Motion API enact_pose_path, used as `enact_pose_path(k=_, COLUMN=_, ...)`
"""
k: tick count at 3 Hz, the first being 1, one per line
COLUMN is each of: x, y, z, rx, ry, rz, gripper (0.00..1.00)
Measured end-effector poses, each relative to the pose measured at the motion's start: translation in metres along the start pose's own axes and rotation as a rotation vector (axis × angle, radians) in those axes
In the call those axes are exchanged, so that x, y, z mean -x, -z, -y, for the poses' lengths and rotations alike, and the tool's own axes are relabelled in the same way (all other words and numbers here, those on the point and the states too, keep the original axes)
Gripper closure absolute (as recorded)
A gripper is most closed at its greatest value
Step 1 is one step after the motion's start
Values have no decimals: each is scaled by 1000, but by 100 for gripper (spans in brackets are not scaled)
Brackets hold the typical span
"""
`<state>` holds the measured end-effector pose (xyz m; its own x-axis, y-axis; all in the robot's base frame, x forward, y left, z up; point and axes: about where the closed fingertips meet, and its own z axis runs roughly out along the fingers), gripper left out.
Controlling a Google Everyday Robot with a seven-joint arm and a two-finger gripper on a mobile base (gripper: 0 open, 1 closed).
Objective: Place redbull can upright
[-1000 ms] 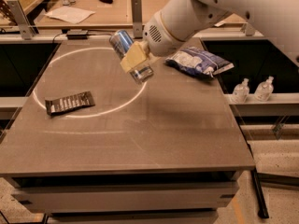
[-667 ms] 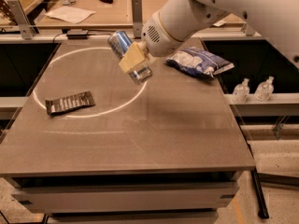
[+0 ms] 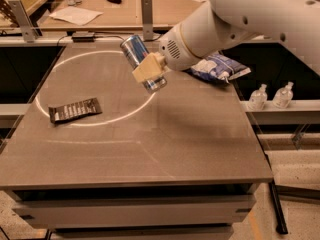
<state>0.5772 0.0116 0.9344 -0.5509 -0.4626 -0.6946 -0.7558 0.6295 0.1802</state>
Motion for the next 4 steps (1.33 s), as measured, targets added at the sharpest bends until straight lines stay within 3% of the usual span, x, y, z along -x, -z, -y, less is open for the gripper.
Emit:
enact_pose_path(k=1, x=-1, y=12, z=9, rx=65, ry=8, rz=138, gripper=100)
enact_pose_path(k=2, x=-9, y=22, z=19, rx=202, ry=35, rz=255, gripper=100)
enact_pose_path(k=3, x=-25, y=19, z=26, rx=322, ry=167, rz=293, gripper=100)
enact_pose_path(k=4, x=-29, y=17, z=23, rx=334, ry=245, rz=292, gripper=100)
